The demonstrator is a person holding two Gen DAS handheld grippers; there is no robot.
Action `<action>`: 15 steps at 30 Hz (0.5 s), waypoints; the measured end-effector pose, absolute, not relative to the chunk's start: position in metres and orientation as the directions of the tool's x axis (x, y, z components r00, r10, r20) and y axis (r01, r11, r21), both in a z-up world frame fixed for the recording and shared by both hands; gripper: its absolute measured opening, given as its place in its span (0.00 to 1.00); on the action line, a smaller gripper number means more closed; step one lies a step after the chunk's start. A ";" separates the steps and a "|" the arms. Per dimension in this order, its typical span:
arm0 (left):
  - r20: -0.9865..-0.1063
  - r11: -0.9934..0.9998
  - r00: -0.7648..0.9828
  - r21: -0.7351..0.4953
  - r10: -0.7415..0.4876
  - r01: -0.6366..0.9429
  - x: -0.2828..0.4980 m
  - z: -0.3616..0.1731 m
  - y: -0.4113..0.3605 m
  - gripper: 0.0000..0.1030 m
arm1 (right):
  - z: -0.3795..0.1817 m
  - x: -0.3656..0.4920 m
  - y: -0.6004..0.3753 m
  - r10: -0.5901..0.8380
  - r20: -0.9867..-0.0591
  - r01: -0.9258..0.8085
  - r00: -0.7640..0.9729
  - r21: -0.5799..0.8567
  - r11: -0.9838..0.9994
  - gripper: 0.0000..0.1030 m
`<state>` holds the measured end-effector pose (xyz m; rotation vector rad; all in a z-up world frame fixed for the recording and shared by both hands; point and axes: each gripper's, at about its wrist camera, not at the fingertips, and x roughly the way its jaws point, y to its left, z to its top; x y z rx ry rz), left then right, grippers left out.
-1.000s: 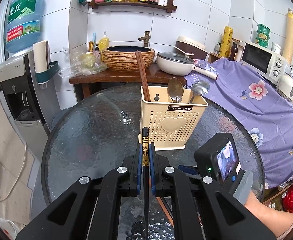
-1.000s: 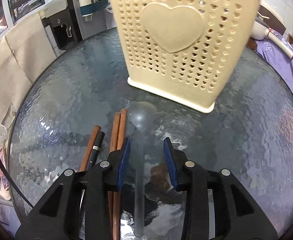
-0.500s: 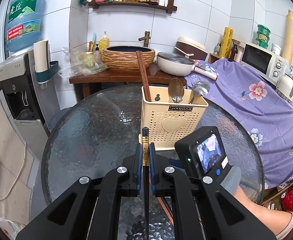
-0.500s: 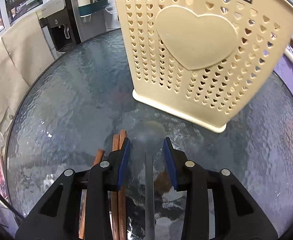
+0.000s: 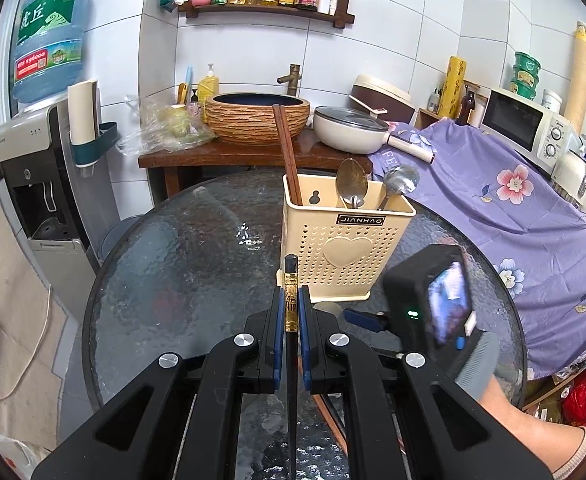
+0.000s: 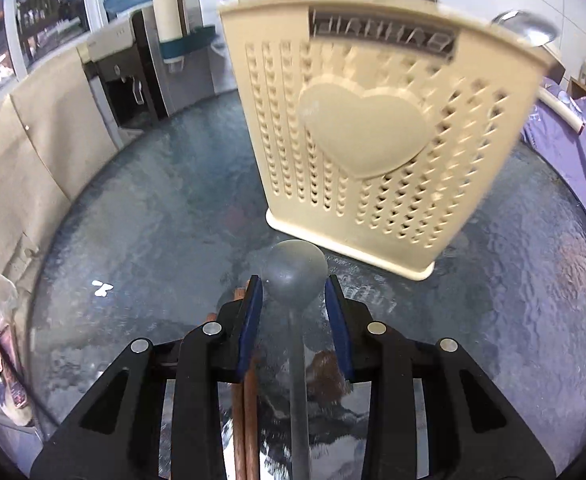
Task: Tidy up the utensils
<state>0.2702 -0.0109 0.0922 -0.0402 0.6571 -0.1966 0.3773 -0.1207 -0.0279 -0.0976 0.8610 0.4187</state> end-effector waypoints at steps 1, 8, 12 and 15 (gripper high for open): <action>-0.600 0.980 0.776 -0.100 -0.195 0.170 0.269 0.093 -0.011 0.06 | -0.024 0.373 -0.123 0.320 -0.745 -0.399 0.586 0.079 0.914 0.32; -0.595 0.980 0.779 -0.098 -0.197 0.173 0.267 0.095 -0.013 0.06 | 0.010 0.335 -0.146 0.373 -0.651 -0.415 0.661 0.097 0.905 0.32; -0.595 0.980 0.779 -0.098 -0.197 0.174 0.267 0.095 -0.013 0.06 | 0.027 0.317 -0.157 0.398 -0.601 -0.421 0.693 0.110 0.900 0.32; -0.594 0.980 0.780 -0.097 -0.197 0.173 0.266 0.095 -0.014 0.06 | 0.035 0.307 -0.164 0.411 -0.580 -0.425 0.704 0.119 0.897 0.32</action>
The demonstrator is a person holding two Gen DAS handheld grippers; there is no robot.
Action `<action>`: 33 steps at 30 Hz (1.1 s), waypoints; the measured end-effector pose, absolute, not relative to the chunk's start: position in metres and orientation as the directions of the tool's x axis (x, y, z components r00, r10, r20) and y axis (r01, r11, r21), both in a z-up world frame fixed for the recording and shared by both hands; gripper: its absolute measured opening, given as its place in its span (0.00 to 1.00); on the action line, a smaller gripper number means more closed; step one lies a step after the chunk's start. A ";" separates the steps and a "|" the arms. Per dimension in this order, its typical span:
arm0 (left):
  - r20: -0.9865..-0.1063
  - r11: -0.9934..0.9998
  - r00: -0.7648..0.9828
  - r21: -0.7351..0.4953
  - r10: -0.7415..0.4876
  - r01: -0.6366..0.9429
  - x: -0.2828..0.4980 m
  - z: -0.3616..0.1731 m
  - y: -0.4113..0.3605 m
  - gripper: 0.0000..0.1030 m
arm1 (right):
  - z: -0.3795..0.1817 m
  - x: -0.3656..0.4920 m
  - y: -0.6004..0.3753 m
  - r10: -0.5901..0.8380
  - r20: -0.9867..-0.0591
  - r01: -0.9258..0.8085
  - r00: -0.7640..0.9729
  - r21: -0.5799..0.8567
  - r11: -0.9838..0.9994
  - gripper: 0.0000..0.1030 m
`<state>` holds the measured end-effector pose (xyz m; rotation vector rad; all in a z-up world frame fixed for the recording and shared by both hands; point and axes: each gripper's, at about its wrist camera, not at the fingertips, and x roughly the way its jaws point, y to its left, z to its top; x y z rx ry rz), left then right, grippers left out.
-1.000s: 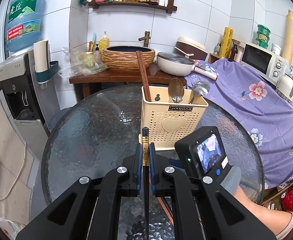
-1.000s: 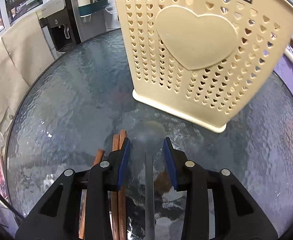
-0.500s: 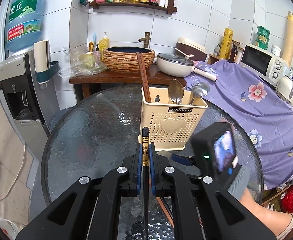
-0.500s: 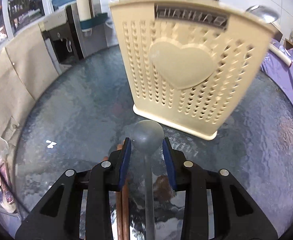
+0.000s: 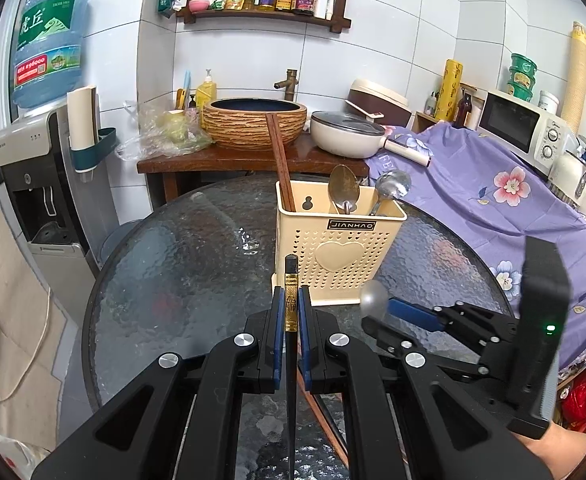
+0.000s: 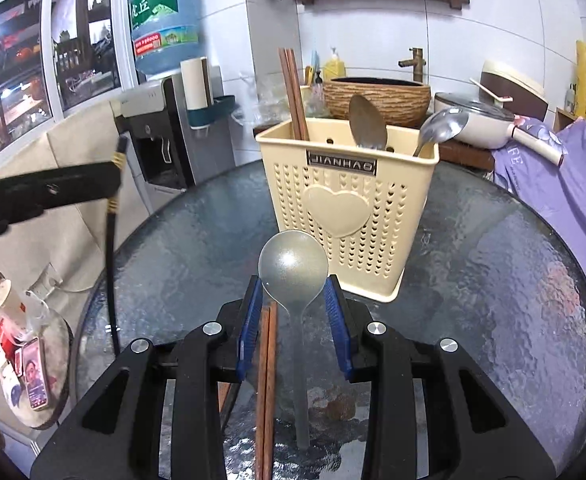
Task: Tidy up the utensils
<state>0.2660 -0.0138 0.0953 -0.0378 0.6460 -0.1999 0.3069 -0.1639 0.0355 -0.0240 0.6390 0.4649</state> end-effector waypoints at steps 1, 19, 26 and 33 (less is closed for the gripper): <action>-0.593 0.980 0.781 -0.098 -0.197 0.173 0.266 0.096 -0.014 0.06 | 0.037 0.306 -0.164 0.413 -0.575 -0.426 0.706 0.120 0.897 0.32; -0.601 0.982 0.777 -0.102 -0.188 0.159 0.273 0.095 -0.011 0.06 | 0.021 0.321 -0.154 0.399 -0.629 -0.433 0.667 0.108 0.895 0.12; -0.600 0.984 0.780 -0.104 -0.179 0.146 0.273 0.093 -0.005 0.06 | 0.002 0.332 -0.144 0.390 -0.664 -0.433 0.638 0.110 0.895 0.41; -0.597 0.984 0.782 -0.113 -0.179 0.140 0.273 0.092 0.000 0.06 | -0.011 0.336 -0.127 0.390 -0.703 -0.459 0.594 0.102 0.883 0.41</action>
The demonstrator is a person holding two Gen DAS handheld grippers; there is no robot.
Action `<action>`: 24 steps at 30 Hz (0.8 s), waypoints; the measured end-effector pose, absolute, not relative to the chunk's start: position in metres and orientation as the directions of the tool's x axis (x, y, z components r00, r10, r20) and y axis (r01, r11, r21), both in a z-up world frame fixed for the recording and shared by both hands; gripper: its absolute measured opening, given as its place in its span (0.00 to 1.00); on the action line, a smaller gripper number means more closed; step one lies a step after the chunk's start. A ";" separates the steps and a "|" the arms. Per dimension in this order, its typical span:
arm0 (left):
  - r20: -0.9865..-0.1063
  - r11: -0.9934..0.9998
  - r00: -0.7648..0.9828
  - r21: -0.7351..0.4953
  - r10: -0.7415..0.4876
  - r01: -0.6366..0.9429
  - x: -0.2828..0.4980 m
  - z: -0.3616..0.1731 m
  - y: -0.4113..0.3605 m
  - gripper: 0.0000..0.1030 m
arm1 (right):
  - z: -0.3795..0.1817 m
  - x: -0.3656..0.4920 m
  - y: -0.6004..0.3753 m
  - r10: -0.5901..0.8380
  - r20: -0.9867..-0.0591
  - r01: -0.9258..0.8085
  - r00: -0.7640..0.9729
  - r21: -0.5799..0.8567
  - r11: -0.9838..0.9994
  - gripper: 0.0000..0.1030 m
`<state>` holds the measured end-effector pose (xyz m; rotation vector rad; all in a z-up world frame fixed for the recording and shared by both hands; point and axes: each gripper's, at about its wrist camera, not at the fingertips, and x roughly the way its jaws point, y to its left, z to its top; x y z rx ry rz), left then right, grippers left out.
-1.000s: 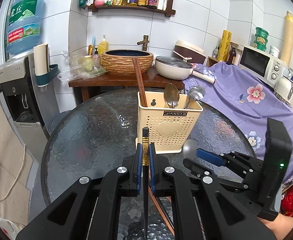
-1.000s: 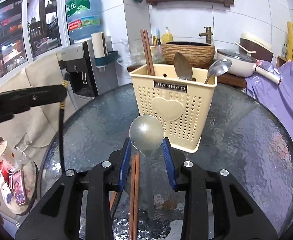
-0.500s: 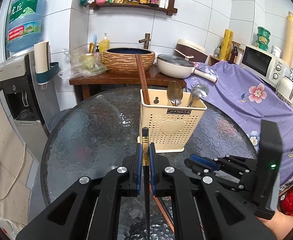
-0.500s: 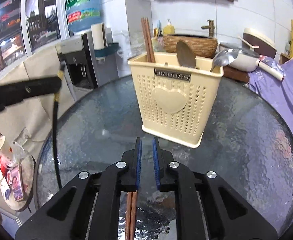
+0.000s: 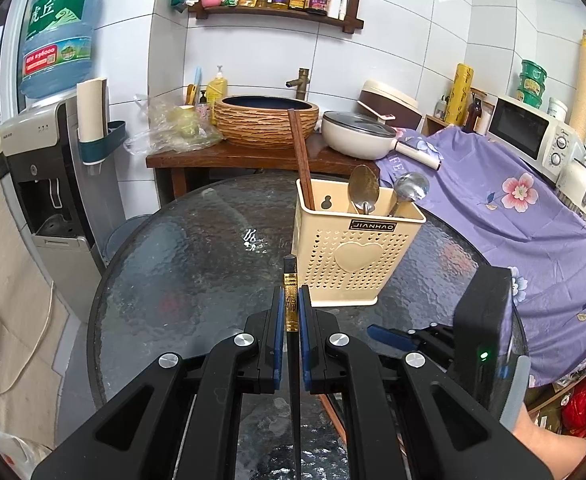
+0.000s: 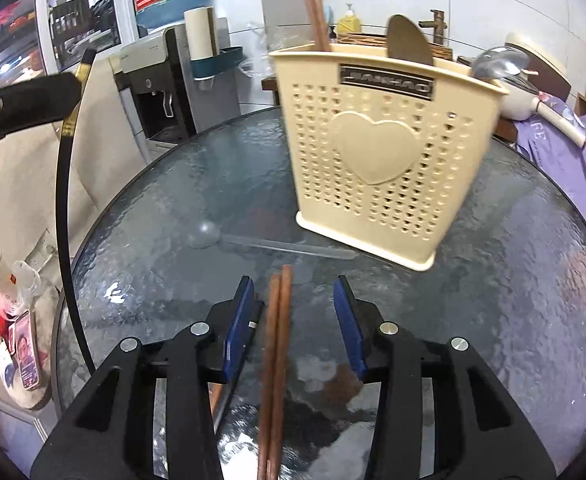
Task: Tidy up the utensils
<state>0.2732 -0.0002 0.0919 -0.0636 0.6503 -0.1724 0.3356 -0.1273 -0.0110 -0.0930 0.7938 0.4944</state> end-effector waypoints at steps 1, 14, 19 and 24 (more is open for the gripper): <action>-0.596 0.984 0.783 -0.117 -0.179 0.136 0.273 0.092 0.002 0.06 | -0.012 0.336 -0.122 0.394 -0.706 -0.467 0.588 0.101 0.878 0.41; -0.583 0.985 0.798 -0.151 -0.153 0.078 0.265 0.092 0.038 0.06 | -0.029 0.367 -0.044 0.431 -0.784 -0.638 0.446 0.059 0.768 0.41; -0.574 0.984 0.806 -0.167 -0.147 0.061 0.258 0.093 0.051 0.06 | -0.035 0.371 -0.018 0.431 -0.801 -0.687 0.416 0.034 0.726 0.41; -0.562 0.983 0.815 -0.174 -0.141 0.050 0.250 0.097 0.059 0.06 | -0.036 0.361 0.001 0.428 -0.794 -0.718 0.432 -0.016 0.695 0.41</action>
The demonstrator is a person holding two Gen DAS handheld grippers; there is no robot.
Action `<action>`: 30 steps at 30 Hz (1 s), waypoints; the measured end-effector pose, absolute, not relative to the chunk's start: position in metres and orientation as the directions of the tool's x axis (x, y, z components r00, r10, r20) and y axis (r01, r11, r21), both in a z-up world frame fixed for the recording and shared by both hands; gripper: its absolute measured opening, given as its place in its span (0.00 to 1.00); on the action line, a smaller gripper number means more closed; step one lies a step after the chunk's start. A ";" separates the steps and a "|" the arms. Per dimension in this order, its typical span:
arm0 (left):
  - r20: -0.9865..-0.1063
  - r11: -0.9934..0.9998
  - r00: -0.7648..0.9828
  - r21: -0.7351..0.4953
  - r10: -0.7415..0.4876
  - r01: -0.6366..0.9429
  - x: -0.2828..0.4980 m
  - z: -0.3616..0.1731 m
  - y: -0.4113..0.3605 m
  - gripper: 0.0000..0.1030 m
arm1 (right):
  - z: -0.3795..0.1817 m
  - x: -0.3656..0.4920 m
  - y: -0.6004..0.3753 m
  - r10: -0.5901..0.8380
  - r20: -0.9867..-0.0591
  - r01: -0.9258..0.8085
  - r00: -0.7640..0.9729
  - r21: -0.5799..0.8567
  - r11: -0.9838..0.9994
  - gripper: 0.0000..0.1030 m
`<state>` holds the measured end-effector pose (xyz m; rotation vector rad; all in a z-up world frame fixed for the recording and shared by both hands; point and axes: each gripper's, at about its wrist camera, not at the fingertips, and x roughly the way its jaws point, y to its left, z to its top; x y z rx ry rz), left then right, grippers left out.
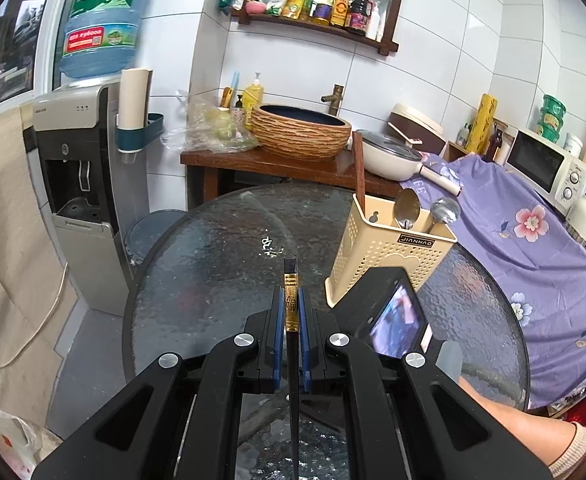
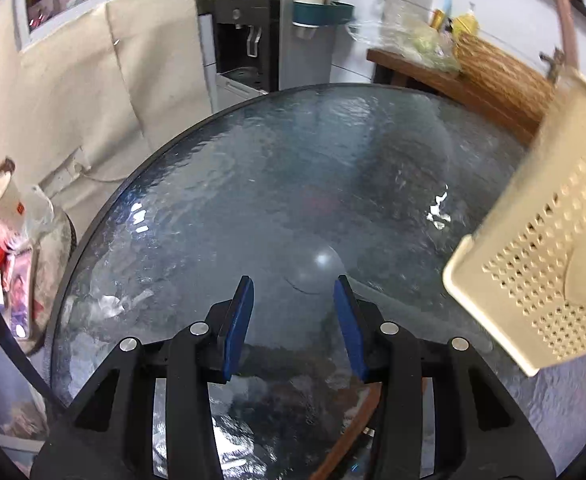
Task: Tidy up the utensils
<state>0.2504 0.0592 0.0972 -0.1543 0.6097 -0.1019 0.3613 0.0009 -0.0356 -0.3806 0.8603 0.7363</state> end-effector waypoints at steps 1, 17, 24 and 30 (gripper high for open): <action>-0.560 0.983 0.817 -0.176 -0.140 0.048 0.249 0.098 0.060 0.06 | -0.036 0.358 0.006 0.418 -0.793 -0.722 0.444 -0.041 0.690 0.41; -0.558 0.978 0.818 -0.207 -0.141 0.027 0.246 0.095 0.077 0.06 | -0.050 0.359 0.024 0.304 -0.791 -0.689 0.531 -0.194 0.699 0.09; -0.562 0.977 0.814 -0.212 -0.146 0.029 0.248 0.093 0.076 0.06 | -0.027 0.356 0.005 0.362 -0.738 -0.673 0.569 -0.165 0.721 0.05; -0.561 0.978 0.812 -0.205 -0.160 0.051 0.251 0.096 0.065 0.06 | 0.017 0.359 -0.036 0.486 -0.673 -0.650 0.558 0.010 0.760 0.04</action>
